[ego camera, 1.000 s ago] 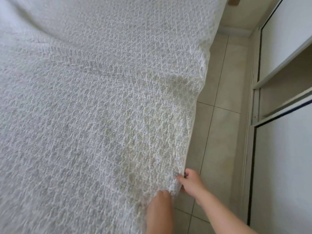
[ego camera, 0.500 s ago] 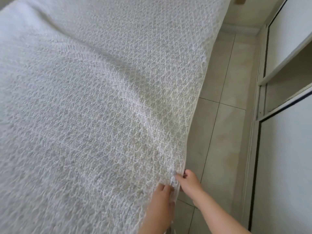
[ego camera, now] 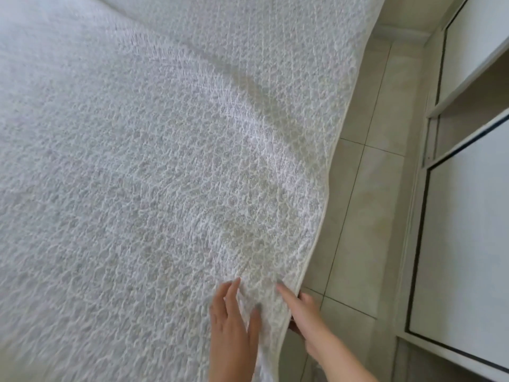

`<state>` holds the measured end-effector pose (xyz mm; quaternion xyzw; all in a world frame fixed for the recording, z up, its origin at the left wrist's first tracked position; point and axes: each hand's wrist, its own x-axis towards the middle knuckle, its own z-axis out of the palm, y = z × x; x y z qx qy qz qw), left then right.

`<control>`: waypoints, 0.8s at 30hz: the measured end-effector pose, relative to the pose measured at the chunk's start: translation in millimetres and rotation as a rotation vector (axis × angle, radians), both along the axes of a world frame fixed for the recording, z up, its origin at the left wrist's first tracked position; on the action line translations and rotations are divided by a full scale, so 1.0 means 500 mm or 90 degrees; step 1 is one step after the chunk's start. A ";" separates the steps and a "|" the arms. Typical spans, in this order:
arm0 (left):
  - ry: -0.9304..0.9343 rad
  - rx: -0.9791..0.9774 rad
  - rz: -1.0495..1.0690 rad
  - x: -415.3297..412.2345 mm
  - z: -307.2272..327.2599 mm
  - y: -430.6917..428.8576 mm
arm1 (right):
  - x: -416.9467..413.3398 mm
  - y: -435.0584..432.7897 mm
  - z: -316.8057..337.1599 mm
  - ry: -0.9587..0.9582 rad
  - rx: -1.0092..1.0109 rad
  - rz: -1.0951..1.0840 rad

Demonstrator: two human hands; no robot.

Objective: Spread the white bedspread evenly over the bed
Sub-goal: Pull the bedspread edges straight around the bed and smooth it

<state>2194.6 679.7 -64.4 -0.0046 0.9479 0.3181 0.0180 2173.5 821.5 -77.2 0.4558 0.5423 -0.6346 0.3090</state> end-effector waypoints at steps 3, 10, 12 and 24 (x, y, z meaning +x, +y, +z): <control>-0.033 -0.054 -0.070 0.079 -0.001 -0.030 | 0.063 -0.053 0.027 0.008 -0.044 0.007; -0.123 -0.259 -0.157 0.291 -0.081 -0.093 | 0.140 -0.096 0.030 0.088 0.008 0.092; -0.071 -0.271 -0.143 0.331 -0.095 -0.097 | 0.150 -0.100 0.012 0.096 0.087 0.114; -0.197 -0.269 -0.214 0.280 -0.039 -0.118 | 0.221 -0.116 -0.030 0.082 0.212 0.118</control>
